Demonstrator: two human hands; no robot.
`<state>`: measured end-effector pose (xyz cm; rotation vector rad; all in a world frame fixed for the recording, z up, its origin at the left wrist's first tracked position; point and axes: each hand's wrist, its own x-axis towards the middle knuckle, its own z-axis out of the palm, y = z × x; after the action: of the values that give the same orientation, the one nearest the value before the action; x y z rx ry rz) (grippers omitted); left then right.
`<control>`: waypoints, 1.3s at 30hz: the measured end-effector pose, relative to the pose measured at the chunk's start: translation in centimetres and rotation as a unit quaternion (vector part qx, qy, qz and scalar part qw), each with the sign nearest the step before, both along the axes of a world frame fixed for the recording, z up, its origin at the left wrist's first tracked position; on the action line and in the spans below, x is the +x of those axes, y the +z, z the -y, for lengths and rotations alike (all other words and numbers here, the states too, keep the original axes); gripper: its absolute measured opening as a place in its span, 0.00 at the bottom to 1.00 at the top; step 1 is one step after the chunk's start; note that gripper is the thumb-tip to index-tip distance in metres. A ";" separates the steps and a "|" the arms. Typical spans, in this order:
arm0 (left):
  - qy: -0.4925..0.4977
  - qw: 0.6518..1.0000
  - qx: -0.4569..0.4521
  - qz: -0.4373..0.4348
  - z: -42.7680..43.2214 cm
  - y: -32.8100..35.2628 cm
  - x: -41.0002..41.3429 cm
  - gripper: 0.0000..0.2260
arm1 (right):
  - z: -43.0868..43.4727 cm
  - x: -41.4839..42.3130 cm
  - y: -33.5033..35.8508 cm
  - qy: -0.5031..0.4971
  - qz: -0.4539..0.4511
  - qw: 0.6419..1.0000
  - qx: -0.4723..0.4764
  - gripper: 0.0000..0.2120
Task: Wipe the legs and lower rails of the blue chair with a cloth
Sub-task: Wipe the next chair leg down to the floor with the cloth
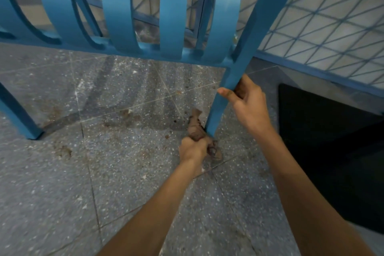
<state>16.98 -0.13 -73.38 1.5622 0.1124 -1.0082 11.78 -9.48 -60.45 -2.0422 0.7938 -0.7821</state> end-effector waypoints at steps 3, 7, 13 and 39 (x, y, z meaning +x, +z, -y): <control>0.025 0.993 -0.032 -0.107 0.5 0.3 0.5 0.08 | 0.0 0.0 -0.2 -0.003 0.002 1.000 0.008 0.15; 0.005 0.989 -0.023 -0.145 0.8 0.4 1.1 0.10 | -0.1 0.0 0.0 -0.001 0.000 1.000 0.014 0.15; 0.002 0.980 -0.037 -0.197 0.5 0.1 0.5 0.06 | -0.3 -0.1 0.1 -0.002 -0.002 1.000 0.010 0.18; 0.006 0.990 -0.070 -0.119 -3.4 1.3 2.5 0.11 | -0.5 -0.2 0.3 -0.007 -0.006 1.000 0.016 0.19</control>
<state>19.52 3.28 -72.08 1.3092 0.2119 -1.1655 11.62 -8.95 -60.16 -2.0160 0.8237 -0.7604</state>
